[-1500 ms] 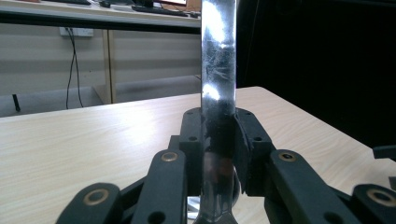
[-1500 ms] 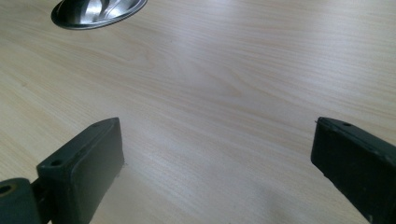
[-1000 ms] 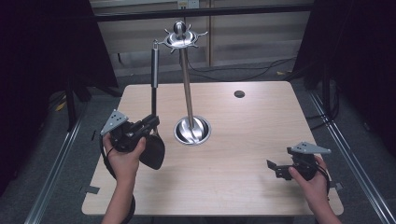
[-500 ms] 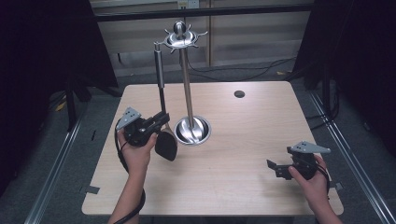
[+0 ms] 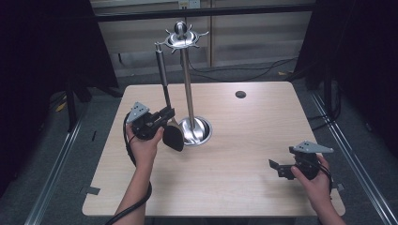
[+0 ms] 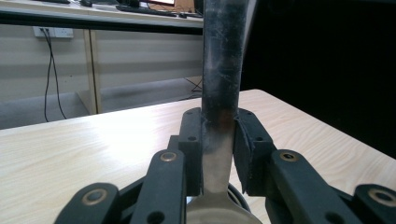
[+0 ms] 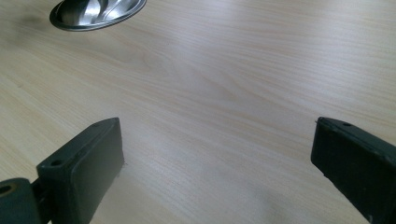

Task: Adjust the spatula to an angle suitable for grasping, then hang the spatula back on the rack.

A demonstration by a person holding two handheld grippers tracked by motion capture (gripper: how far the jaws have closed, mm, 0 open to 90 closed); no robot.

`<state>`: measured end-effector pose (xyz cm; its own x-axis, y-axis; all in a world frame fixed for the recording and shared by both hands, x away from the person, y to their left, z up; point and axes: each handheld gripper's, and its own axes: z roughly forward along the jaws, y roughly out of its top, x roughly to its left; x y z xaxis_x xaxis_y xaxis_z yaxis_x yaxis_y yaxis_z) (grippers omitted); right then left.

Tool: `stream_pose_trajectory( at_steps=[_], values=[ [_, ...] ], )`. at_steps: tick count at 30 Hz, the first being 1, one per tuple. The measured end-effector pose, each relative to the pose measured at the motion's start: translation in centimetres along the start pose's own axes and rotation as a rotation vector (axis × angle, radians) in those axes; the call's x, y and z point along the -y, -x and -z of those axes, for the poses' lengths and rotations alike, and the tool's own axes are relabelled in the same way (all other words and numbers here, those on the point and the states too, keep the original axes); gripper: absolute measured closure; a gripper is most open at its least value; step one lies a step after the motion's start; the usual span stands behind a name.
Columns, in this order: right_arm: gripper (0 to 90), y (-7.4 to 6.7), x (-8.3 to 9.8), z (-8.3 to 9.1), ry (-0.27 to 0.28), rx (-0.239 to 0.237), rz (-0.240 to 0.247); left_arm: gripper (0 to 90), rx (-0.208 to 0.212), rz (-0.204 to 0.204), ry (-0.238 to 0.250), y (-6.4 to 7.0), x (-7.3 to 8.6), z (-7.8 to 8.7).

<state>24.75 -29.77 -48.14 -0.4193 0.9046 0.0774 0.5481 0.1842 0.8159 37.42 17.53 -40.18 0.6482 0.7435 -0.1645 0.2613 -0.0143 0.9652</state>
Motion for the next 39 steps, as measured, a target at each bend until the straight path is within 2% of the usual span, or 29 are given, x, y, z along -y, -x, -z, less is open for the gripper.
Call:
stream_pose_trajectory(
  at_steps=[3,11,18,20,27,29,31,33,39],
  values=[
    [2.3,-0.1,0.0,0.0,0.003,0.0,0.009,74.3,0.005,0.002,0.008,-0.2,0.1,-0.1],
    [2.4,-0.1,-0.2,0.1,0.004,0.002,0.013,73.7,-0.016,-0.011,0.013,-0.7,0.1,0.0],
    [2.3,-0.1,-0.2,0.3,0.009,0.008,0.014,73.3,-0.006,0.004,0.031,-0.9,0.3,-0.4],
    [2.3,0.0,-0.2,0.3,0.007,0.007,0.013,73.1,-0.011,-0.005,0.028,-1.0,0.3,-0.6],
    [2.3,0.0,-0.2,0.3,0.007,0.006,0.016,72.8,-0.013,0.006,0.029,-1.0,0.3,-0.9],
    [2.3,0.0,-0.2,0.3,0.006,0.006,0.01,72.5,-0.009,0.015,0.039,-1.1,0.3,-0.9],
    [2.3,0.0,-0.2,0.3,0.005,0.004,0.016,71.1,-0.014,-0.002,0.038,-1.2,0.2,-0.8],
    [2.3,0.0,-0.2,0.3,0.007,0.007,0.014,70.8,-0.004,0.015,0.039,-1.2,0.2,-0.9],
    [2.3,0.0,-0.1,0.4,0.007,0.008,0.015,68.8,-0.008,0.011,0.039,-1.4,0.3,-0.6]
  ],
)
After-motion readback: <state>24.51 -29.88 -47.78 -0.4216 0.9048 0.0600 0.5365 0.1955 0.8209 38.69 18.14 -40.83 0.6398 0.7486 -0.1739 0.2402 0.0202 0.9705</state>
